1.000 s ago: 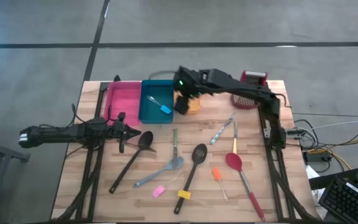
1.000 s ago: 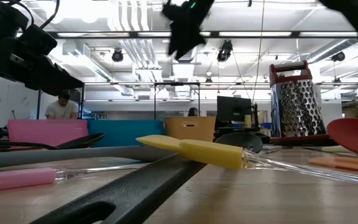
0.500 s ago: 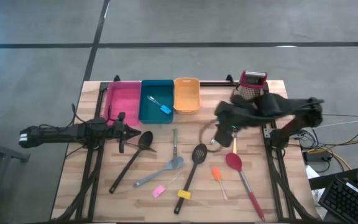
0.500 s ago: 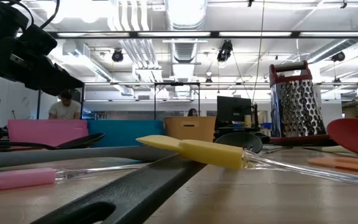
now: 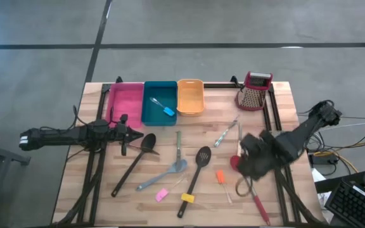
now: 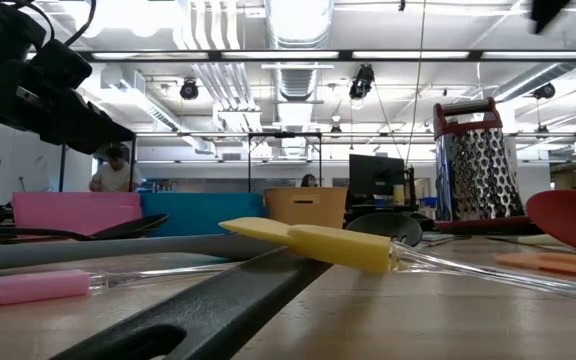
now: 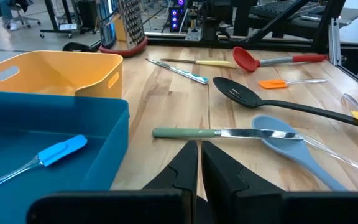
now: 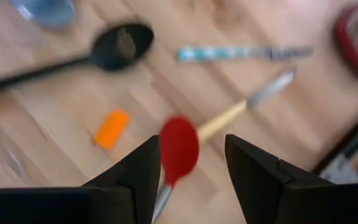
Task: Pick & Place Kitchen Items
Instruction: Put the red serving spoon into the pink bin
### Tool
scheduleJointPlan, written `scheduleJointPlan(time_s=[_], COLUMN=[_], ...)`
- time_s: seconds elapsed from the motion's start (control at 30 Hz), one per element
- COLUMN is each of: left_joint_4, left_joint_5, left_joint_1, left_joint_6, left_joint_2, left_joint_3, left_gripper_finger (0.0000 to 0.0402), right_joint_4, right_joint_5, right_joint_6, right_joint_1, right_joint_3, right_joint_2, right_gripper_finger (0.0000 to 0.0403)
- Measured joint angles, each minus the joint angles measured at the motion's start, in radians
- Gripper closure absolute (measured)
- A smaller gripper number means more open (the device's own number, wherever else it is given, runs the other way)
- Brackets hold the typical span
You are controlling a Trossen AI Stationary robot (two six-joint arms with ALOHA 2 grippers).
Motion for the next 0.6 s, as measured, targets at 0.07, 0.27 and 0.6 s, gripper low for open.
scheduleJointPlan(time_s=[0.07, 0.27, 0.6], left_joint_4=[0.0, 0.0, 0.0], left_joint_5=[0.0, 0.0, 0.0], left_joint_1=[0.0, 0.0, 0.0], left_joint_6=[0.0, 0.0, 0.0], left_joint_2=[0.0, 0.0, 0.0], left_joint_3=[0.0, 0.0, 0.0], left_gripper_finger=[0.0378, 0.0378, 0.0378], right_joint_4=[0.005, 0.088, 0.32], right_joint_5=[-0.033, -0.129, -0.334], right_joint_6=[0.103, 0.342, 0.461], right_joint_1=[0.051, 0.175, 0.25], right_joint_3=[-0.049, -0.156, -0.235], right_joint_2=[0.019, 0.085, 0.237], right_gripper_finger=[0.0239, 0.0245, 0.0203])
